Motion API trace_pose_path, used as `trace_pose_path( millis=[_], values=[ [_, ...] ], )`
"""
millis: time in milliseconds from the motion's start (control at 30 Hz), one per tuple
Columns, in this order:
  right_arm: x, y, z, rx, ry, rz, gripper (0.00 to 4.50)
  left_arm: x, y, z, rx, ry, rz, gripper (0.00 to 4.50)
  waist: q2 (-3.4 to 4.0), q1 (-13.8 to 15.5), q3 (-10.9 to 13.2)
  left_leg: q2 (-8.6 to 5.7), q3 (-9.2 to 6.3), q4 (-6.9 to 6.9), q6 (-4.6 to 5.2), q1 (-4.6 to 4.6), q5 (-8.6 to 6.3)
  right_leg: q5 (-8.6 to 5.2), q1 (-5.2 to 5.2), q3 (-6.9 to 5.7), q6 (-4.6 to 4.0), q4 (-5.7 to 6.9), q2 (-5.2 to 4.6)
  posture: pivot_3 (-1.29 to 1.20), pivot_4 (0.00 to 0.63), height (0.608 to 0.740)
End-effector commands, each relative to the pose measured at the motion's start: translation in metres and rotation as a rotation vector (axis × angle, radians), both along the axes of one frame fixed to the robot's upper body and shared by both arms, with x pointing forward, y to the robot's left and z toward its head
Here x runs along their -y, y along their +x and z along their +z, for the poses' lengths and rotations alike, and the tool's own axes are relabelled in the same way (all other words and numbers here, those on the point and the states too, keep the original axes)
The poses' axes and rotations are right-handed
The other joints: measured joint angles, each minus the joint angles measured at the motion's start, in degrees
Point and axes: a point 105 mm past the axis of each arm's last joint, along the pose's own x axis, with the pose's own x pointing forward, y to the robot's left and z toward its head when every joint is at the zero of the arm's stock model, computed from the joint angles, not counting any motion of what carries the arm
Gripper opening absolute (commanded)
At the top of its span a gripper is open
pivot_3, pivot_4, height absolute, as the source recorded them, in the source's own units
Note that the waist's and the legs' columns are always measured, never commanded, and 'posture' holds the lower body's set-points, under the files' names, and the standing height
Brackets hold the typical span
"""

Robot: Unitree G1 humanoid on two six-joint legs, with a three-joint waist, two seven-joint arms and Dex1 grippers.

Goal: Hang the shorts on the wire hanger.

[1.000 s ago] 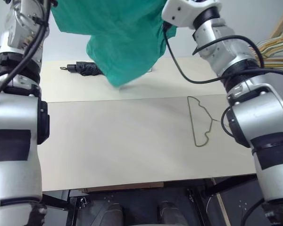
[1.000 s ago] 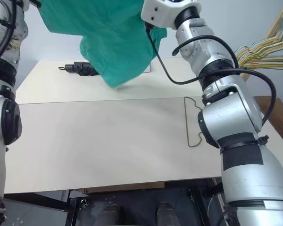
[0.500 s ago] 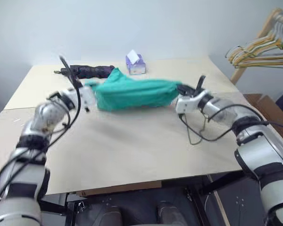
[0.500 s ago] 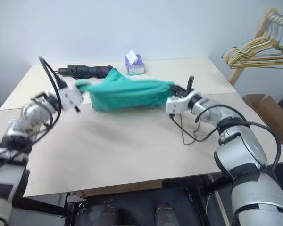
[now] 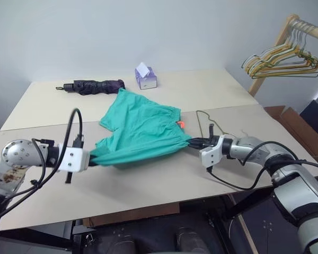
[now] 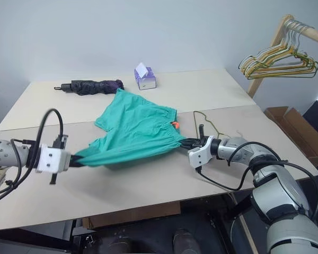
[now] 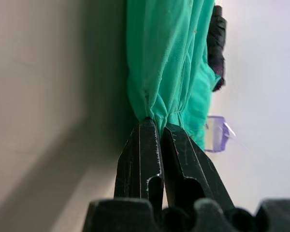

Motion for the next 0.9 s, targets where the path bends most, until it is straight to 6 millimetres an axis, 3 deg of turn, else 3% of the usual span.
trace_pose_path(
  millis=[33,367,600,667,900],
  values=[
    [0.032,0.003,0.000,0.000,-0.039,-0.101,0.00,-0.004,-0.018,0.005,-0.075,0.057,-0.031,0.02,0.00,-0.05,0.00,0.01,0.00,0.01,0.00,0.00,0.00,0.00,0.00,0.00,0.00,0.00,0.00,0.03,0.032,0.740],
    [0.034,-0.023,-0.013,-0.052,-0.044,-0.038,0.00,0.005,-0.074,-0.013,-0.279,0.112,-0.138,0.02,-0.03,0.06,0.02,0.05,0.08,0.03,0.15,0.03,-0.09,-0.05,0.02,0.06,-0.05,-0.02,0.02,0.02,0.039,0.740],
    [0.030,-0.043,-0.020,-0.077,-0.006,-0.011,0.00,0.008,-0.090,-0.016,-0.337,0.099,-0.135,0.02,-0.07,1.19,0.05,0.06,0.18,0.06,0.19,0.10,-0.11,-0.08,0.04,0.11,-0.08,0.00,0.02,0.02,0.046,0.740],
    [0.030,-0.049,-0.022,-0.102,-0.012,-0.004,0.62,0.013,-0.089,-0.018,-0.336,0.086,-0.120,0.00,-0.10,1.33,0.07,0.06,0.20,0.06,0.21,0.10,-0.13,-0.08,0.04,0.13,-0.08,-0.02,0.02,0.02,0.049,0.740],
    [0.032,-0.062,-0.018,-0.167,-0.015,0.013,2.79,0.022,-0.078,-0.038,-0.346,0.040,-0.075,1.87,-0.10,2.54,0.09,0.11,0.28,0.09,0.27,0.20,-0.17,-0.09,0.13,0.18,-0.11,-0.09,0.07,0.02,0.053,0.740]
  ],
)
